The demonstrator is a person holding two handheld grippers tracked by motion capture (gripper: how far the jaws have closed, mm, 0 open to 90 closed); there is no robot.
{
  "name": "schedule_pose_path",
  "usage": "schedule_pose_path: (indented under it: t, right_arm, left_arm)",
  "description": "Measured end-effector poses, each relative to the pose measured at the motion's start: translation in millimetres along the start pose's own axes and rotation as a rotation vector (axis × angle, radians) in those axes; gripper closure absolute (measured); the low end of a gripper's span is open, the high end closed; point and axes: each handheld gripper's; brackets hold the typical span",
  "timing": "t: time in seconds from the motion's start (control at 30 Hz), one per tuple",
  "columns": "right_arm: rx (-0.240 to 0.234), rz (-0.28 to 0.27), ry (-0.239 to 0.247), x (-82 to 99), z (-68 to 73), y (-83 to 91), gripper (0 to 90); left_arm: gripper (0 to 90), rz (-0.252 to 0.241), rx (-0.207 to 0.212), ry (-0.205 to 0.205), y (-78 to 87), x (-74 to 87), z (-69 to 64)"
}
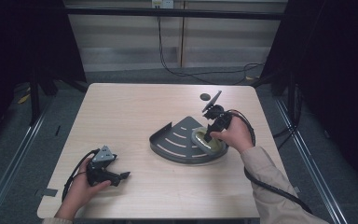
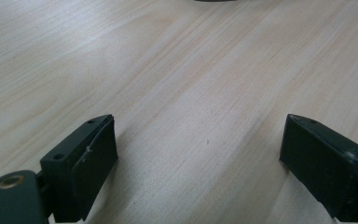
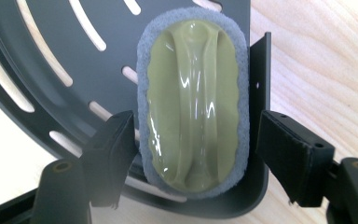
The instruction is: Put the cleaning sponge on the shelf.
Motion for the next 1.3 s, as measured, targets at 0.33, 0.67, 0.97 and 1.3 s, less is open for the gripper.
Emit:
schedule_pose_path:
  t: [0.33,0.67,0.97,1.3]
  right_arm:
    - [-0.009,0.010,0.009,8.8,0.2,7.4,24.6]
    - [-0.011,0.010,0.021,20.8,0.2,15.6,22.8]
    - [-0.025,0.012,0.022,32.4,1.5,21.4,22.1]
    - [-0.035,0.011,0.030,49.8,-0.3,25.2,21.8]
  left_arm:
    - [10.3,0.000,-0.001,0.000,0.0,0.0,0.0]
    - [10.3,0.002,-0.001,-0.004,0.2,0.0,0.2]
    - [10.3,0.002,-0.001,-0.004,0.2,0.0,0.2]
    - [10.3,0.002,-0.001,-0.004,0.2,0.0,0.2]
Point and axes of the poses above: each handheld gripper's, and its own axes: y roughly backward along the jaws, x roughly out of its underside, z roughly to its left, and after that the axes turned 1 degree about y, right-handed
